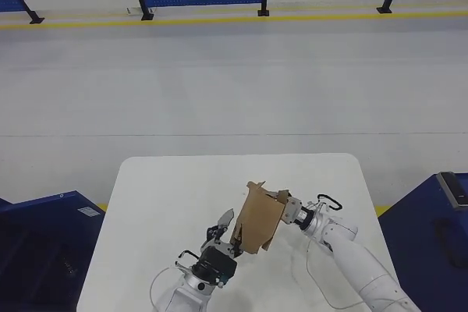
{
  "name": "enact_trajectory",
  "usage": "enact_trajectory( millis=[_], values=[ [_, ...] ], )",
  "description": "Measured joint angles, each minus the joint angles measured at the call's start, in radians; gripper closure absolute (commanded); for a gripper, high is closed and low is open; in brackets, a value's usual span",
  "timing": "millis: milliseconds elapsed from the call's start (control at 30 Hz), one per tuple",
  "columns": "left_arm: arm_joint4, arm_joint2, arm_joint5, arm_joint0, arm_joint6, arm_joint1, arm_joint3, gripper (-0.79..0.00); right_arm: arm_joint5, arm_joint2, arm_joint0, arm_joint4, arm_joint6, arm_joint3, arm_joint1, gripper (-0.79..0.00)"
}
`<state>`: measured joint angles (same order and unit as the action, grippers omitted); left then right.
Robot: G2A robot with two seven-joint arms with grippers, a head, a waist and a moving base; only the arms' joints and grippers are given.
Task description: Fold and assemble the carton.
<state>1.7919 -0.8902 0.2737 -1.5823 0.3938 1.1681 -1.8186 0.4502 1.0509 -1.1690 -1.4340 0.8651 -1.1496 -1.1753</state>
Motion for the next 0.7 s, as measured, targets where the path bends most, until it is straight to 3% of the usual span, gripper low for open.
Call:
enact_trajectory(
  millis=[67, 100, 133, 367, 533, 700],
  values=[
    [-0.003, -0.001, 0.002, -0.002, 0.006, 0.002, 0.002, 0.0, 0.002, 0.001, 0.0, 0.006, 0.002, 0.0, -0.001, 0.0],
    [-0.005, -0.001, 0.002, -0.003, 0.007, 0.003, 0.004, 0.0, 0.003, 0.001, 0.001, 0.013, 0.002, -0.001, -0.001, -0.231],
    [-0.007, -0.002, 0.002, -0.004, 0.008, 0.004, 0.006, 0.0, 0.003, 0.001, 0.001, 0.022, 0.004, -0.002, -0.001, -0.785],
    [-0.018, -0.013, -0.015, -0.009, 0.021, 0.008, 0.011, 0.0, -0.018, 0.012, 0.01, 0.1, 0.053, 0.003, 0.003, -0.785],
    [-0.035, -0.034, -0.03, -0.018, 0.024, 0.008, 0.007, 0.0, -0.051, 0.066, 0.042, 0.216, 0.133, 0.082, 0.025, -0.785],
    [-0.094, -0.057, -0.116, -0.033, -0.001, 0.005, -0.019, 0.0, -0.176, 0.156, 0.097, 0.34, 0.223, 0.196, 0.056, -0.785]
  ],
)
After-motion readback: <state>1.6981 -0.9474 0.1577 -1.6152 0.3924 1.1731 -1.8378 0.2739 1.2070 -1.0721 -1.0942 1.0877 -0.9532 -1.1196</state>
